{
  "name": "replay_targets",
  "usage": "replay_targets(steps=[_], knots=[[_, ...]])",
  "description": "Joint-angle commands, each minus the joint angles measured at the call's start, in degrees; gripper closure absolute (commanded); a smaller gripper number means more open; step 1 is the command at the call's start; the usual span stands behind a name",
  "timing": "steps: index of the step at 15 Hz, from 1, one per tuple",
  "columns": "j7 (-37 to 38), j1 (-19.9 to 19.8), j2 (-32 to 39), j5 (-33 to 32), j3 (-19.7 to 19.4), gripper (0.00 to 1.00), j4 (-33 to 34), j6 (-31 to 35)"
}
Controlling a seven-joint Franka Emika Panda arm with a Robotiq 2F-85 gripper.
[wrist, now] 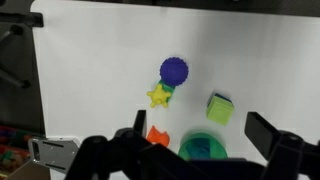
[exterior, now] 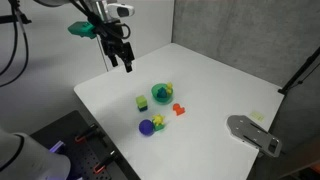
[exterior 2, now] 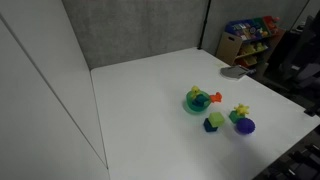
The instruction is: Put the orange toy in the green bowl
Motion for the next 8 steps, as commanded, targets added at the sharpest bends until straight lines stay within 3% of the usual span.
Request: replay_targets(steps=[1, 8], knots=[[0.33, 0.84, 0.05, -0.36, -0.74, 0.00, 0.12, -0.17], [-0.13, 0.24, 2.66, 1.04, -2.60, 0.00, 1.64, 1.41]])
